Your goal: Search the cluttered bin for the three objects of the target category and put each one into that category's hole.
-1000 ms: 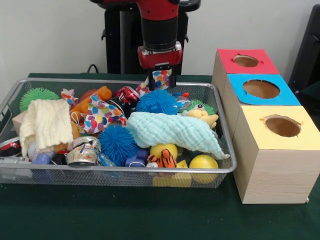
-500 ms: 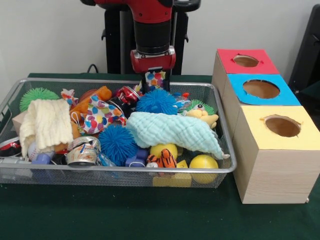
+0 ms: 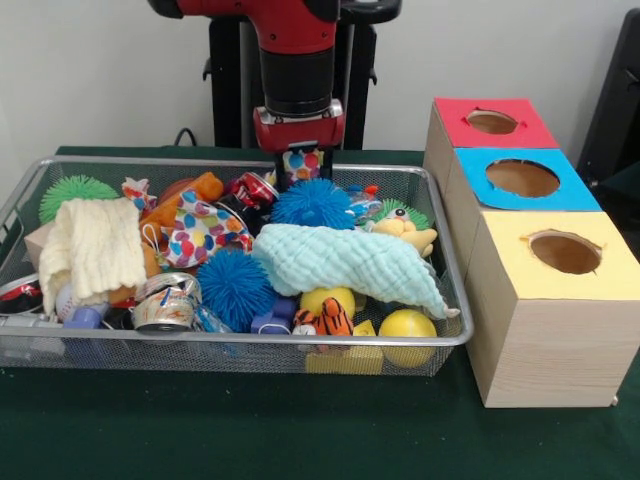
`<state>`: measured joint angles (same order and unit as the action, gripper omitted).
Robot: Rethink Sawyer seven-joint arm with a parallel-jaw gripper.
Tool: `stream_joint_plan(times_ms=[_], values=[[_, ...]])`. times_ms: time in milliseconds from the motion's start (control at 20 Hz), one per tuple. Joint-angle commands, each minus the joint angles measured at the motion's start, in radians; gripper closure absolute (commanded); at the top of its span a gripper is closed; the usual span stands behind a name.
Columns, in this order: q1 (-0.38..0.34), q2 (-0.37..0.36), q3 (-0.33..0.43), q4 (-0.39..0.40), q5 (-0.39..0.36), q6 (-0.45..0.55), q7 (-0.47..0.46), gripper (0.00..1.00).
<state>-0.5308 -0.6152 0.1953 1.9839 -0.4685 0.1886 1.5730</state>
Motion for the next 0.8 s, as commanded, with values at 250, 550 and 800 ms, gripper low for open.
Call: stream_joint_plan(times_ms=[250, 550, 800], values=[[-0.061, 0.03, 0.092, -0.16, -0.067, 0.067, -0.045, 0.0], [-0.079, 0.011, 0.112, -0.153, -0.074, 0.105, -0.068, 0.0], [-0.087, -0.008, 0.115, -0.13, -0.084, 0.107, -0.067, 0.0]])
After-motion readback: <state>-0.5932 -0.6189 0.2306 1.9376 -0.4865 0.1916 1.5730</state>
